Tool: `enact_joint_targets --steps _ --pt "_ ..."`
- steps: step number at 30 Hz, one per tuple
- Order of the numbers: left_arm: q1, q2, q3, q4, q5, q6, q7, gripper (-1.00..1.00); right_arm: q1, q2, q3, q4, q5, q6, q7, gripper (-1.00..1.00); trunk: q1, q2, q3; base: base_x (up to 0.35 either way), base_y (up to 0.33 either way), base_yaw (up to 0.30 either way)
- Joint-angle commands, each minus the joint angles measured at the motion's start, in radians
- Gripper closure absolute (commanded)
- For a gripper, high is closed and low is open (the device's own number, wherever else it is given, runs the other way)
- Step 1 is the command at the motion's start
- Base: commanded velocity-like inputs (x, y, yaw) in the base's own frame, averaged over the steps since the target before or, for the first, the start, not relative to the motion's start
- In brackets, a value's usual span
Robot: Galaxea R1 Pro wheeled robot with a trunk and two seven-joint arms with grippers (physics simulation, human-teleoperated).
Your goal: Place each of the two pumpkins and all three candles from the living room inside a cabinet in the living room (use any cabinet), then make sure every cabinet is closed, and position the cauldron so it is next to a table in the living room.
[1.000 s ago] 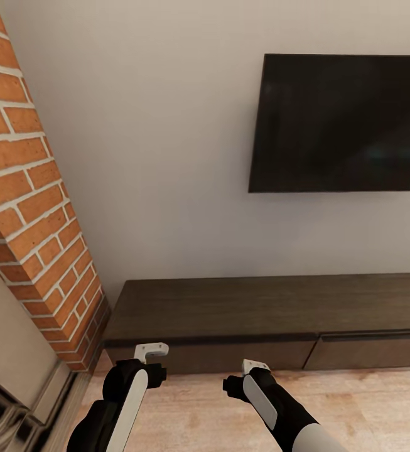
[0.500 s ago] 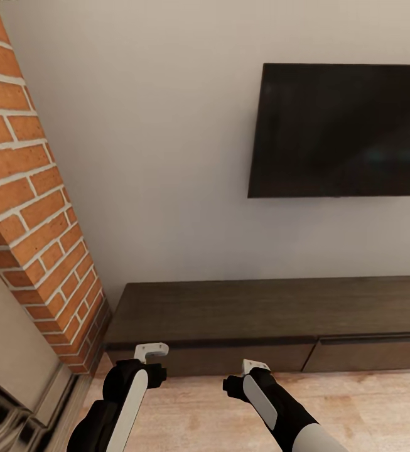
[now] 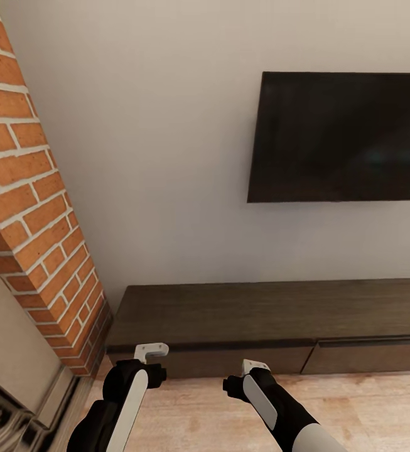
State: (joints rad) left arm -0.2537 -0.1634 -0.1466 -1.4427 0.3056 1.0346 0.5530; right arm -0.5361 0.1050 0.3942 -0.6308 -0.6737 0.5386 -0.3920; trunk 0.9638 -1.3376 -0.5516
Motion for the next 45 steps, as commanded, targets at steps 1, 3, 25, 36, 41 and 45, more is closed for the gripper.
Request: enact_joint_targets --steps 1,3,25,36,41,45 --pt "-0.001 0.000 -0.001 -0.001 0.010 0.002 0.010 -1.00 -0.001 -0.001 0.005 -0.001 -0.010 0.001 -0.010 -1.00 -0.004 0.007 0.002 0.000 0.000 0.000" --pt "-0.001 -0.001 -0.001 -0.001 0.010 0.002 0.010 -1.00 -0.001 -0.001 0.005 -0.001 -0.010 0.001 -0.010 -1.00 -0.012 0.021 0.008 0.000 0.000 0.000" --pt "-0.001 -0.001 -0.001 0.001 0.010 0.002 0.010 -1.00 -0.001 -0.001 0.005 -0.001 -0.010 0.001 -0.010 -1.00 -0.096 0.175 0.077 0.000 0.000 0.000" --pt "-0.001 -0.001 -0.001 0.002 0.010 0.002 0.010 -1.00 -0.001 -0.001 0.005 -0.002 -0.010 0.001 -0.010 -1.00 -0.138 0.252 0.112 0.000 0.000 0.000" --pt "-0.001 -0.001 -0.002 0.006 0.010 0.002 0.010 -1.00 -0.001 -0.001 0.005 -0.002 -0.010 0.001 -0.010 -1.00 -0.157 0.287 0.128 0.000 0.000 0.000" --pt "-0.001 -0.001 -0.002 0.010 0.010 0.002 0.010 -1.00 -0.001 -0.001 0.005 -0.001 -0.010 0.001 -0.010 -1.00 -0.173 0.315 0.140 0.000 0.000 0.000"
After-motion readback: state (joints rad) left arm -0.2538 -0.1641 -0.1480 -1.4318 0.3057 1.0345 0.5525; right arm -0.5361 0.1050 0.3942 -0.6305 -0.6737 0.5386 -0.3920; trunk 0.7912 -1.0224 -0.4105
